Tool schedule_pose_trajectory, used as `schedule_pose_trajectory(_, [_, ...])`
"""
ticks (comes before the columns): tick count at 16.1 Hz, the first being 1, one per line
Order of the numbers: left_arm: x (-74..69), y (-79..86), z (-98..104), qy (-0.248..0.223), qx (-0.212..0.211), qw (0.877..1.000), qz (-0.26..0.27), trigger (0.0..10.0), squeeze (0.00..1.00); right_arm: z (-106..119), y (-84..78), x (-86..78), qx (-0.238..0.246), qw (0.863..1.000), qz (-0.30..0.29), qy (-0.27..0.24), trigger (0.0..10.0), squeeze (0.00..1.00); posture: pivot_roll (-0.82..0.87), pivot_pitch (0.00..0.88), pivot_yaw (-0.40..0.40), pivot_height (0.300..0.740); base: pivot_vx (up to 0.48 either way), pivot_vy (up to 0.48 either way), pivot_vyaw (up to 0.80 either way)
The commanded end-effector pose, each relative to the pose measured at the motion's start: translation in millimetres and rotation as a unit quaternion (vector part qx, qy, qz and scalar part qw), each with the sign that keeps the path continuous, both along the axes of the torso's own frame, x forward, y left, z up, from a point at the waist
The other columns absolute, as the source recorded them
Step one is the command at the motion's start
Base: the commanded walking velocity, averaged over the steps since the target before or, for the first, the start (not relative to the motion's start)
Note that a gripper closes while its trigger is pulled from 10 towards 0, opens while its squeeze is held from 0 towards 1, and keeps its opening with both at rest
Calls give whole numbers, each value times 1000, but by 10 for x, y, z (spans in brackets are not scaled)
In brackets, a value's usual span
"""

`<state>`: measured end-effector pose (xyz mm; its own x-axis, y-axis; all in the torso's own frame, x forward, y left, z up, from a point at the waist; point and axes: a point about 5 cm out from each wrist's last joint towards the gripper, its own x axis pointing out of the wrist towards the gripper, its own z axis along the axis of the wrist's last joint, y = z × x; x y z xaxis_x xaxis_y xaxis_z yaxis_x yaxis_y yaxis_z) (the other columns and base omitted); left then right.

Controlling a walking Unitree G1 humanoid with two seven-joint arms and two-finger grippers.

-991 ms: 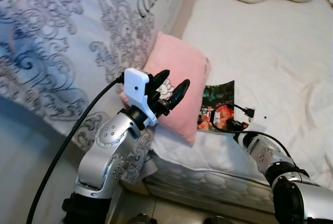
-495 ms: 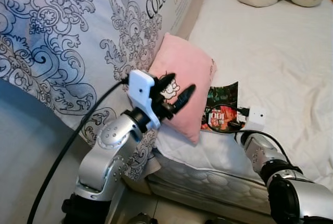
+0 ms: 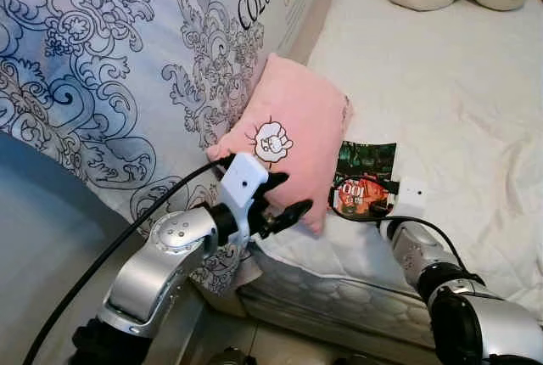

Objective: Clean up the room

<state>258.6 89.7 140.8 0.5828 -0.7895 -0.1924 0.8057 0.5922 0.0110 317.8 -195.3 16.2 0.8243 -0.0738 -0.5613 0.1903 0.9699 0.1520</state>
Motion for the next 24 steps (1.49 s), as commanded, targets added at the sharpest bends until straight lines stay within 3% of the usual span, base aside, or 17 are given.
schedule_pose_trajectory(1, [40, 35, 24, -2, 10, 1000, 5, 10000, 0, -74, 69, -52, 7, 1000, 3, 19, 10000, 1000, 70, 0, 80, 740, 0, 0, 0])
schedule_pose_trajectory(7, [67, -21, 112, -22, -15, 1000, 2, 10000, 0, -58, 71, -43, 0, 1000, -4, 4, 10000, 1000, 54, 0, 71, 740, 0, 0, 0])
schedule_pose_trajectory(10, [79, -42, 93, -19, -20, 1000, 6, 10000, 0, 43, -23, 21, -77, 997, 22, -20, 10000, 1000, 46, 0, 63, 740, 0, 0, 0])
schedule_pose_trajectory(11, [96, -34, 85, -18, -26, 999, 18, 10000, 0, 86, -54, 46, -91, 995, 26, -33, 10000, 1000, 45, 0, 55, 740, 0, 0, 0])
schedule_pose_trajectory(14, [213, 67, 5, -7, -75, 989, 127, 10000, 0, 179, -100, 68, -135, 986, 52, -86, 10000, 1000, 23, 0, 29, 740, 0, 0, 0])
schedule_pose_trajectory(16, [230, 84, -35, -15, -112, 976, 184, 10000, 0, 337, -136, -28, -195, 960, 40, -196, 10000, 1000, -6, 0, 4, 740, 0, 0, 0])
schedule_pose_trajectory(17, [247, 128, -33, -29, -116, 970, 211, 10000, 0, 407, -122, -86, -214, 948, 43, -232, 10000, 0, -16, 0, 0, 740, 0, 0, 0])
schedule_pose_trajectory(18, [295, 268, -44, -34, -157, 947, 277, 10000, 0, 548, -53, -196, -229, 926, 55, -294, 10000, 0, -36, 0, 1, 740, 0, -259, 0])
schedule_pose_trajectory(19, [312, 316, -53, -38, -157, 941, 296, 10000, 0, 579, -30, -206, -229, 922, 57, -307, 10000, 0, -42, 0, 3, 740, 0, -465, 0])
schedule_pose_trajectory(20, [364, 518, -120, -83, -84, 920, 374, 10000, 0, 547, -32, -221, -223, 926, 38, -301, 10000, 0, -42, 0, 3, 740, 0, -480, 0])
schedule_pose_trajectory(21, [374, 559, -136, -91, -72, 914, 388, 10000, 0, 519, -54, -225, -219, 931, 26, -291, 10000, 0, -71, 0, 16, 740, 0, -480, 0])
schedule_pose_trajectory(22, [391, 596, -183, -96, -53, 908, 405, 10000, 0, 434, -104, -247, -207, 945, 0, -255, 10000, 0, -74, 0, 17, 740, 0, -480, 0])
schedule_pose_trajectory(23, [384, 610, -216, -89, -62, 905, 412, 10000, 200, 429, -94, -273, -195, 947, -2, -255, 10000, 1000, -75, 0, 19, 740, 0, -480, 0])
schedule_pose_trajectory(24, [371, 611, -249, -79, -71, 904, 415, 10000, 1000, 454, -64, -301, -189, 945, 7, -267, 10000, 1000, -83, 0, 21, 740, 0, -480, 0])
